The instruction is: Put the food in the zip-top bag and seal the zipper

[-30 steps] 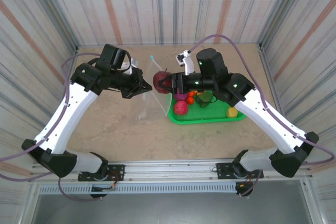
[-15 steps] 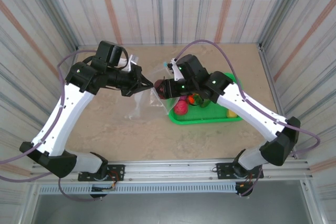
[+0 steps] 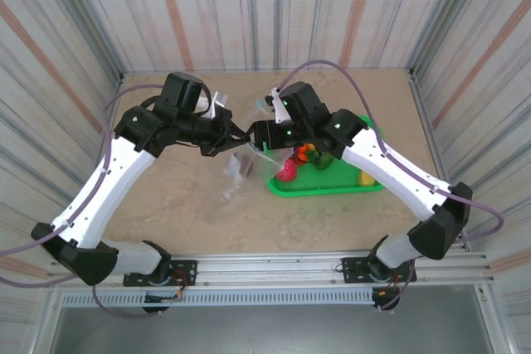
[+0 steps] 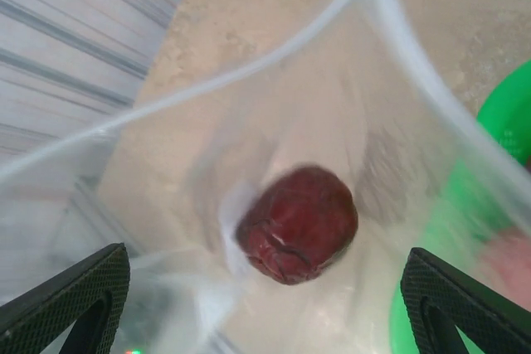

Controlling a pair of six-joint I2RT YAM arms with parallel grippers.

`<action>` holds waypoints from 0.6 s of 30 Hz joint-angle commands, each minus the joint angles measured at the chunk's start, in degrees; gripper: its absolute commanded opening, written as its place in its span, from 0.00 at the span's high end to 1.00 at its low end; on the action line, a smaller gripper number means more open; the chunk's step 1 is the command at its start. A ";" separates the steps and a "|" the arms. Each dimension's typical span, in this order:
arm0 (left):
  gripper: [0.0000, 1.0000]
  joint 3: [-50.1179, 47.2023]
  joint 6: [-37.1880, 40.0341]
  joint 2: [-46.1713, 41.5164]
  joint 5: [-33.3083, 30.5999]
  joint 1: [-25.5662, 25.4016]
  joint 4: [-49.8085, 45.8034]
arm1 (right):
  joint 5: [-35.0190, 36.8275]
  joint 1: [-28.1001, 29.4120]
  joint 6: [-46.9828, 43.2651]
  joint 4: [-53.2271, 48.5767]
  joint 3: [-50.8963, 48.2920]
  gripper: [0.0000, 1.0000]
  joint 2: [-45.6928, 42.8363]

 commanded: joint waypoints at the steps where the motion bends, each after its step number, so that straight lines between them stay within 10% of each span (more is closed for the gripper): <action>1: 1.00 -1.87 -0.80 -2.68 -4.12 0.28 0.28 | -2.57 -1.80 2.30 3.35 -0.69 0.14 -4.90; 9: 1.00 -9.28 -0.87 -8.05 -10.62 3.75 -1.38 | -8.72 -10.63 1.36 -2.83 -0.41 0.11 -10.47; 18: 1.00 3.33 8.03 -6.88 -12.49 7.55 -10.47 | 4.38 -17.59 3.52 -12.98 -10.28 0.09 -11.41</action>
